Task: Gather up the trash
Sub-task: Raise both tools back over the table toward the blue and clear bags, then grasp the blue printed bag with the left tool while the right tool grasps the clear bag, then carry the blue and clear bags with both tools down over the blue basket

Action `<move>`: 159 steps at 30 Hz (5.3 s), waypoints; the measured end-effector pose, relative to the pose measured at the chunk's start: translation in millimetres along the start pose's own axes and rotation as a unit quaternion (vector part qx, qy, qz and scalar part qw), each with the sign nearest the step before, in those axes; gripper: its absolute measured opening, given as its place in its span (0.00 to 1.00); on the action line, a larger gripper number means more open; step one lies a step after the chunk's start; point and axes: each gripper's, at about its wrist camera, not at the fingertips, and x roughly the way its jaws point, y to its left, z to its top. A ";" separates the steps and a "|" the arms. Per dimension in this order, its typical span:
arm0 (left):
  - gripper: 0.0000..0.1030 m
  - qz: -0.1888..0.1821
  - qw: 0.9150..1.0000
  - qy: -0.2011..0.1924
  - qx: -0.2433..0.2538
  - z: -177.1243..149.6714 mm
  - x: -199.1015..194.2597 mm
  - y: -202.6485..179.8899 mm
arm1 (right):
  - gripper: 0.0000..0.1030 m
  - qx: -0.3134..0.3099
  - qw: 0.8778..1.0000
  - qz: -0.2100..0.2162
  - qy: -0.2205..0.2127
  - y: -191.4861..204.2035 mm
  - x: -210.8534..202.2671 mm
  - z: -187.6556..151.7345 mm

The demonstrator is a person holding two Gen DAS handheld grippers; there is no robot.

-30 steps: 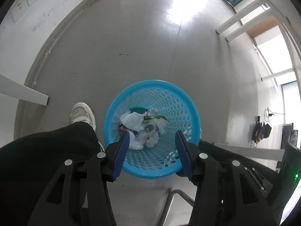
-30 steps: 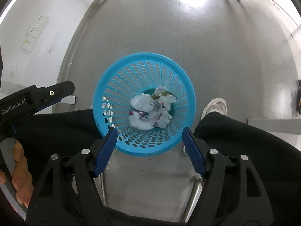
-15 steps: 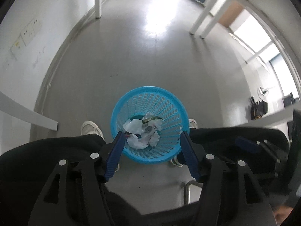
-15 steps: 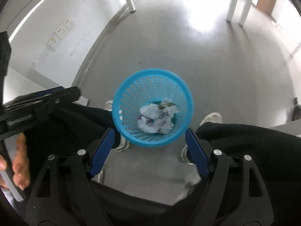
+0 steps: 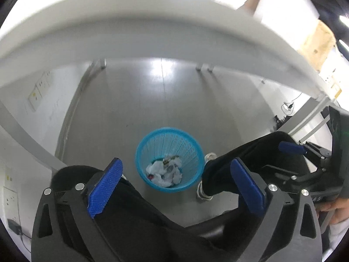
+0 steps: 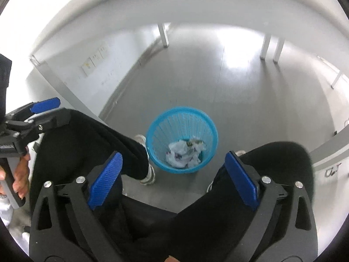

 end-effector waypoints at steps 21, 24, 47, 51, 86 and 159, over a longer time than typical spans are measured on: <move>0.94 -0.015 0.991 -0.132 0.027 94.2 -77.4 -28.8 | 0.91 0.007 0.984 -0.002 -0.176 -14.7 -123.0 104.6; 0.94 -0.016 0.990 -0.139 0.028 111.1 -80.3 -29.3 | 0.91 0.014 0.983 0.000 -0.181 -21.4 -119.6 122.4; 0.94 -0.023 0.990 -0.136 0.009 256.8 -40.8 -27.7 | 0.87 0.057 0.983 0.016 -0.172 -71.0 -92.8 262.1; 0.94 -0.019 0.992 -0.128 0.010 280.6 -24.9 -24.2 | 0.82 0.062 0.985 0.007 -0.162 -79.0 -80.4 285.2; 0.22 0.019 0.986 -0.084 0.142 324.0 65.9 -62.7 | 0.27 0.078 0.989 0.004 -0.128 -112.5 -43.1 322.5; 0.18 -0.077 0.996 0.036 -0.018 -29.6 8.5 -11.9 | 0.27 -0.029 0.999 0.017 0.008 -3.0 2.0 2.1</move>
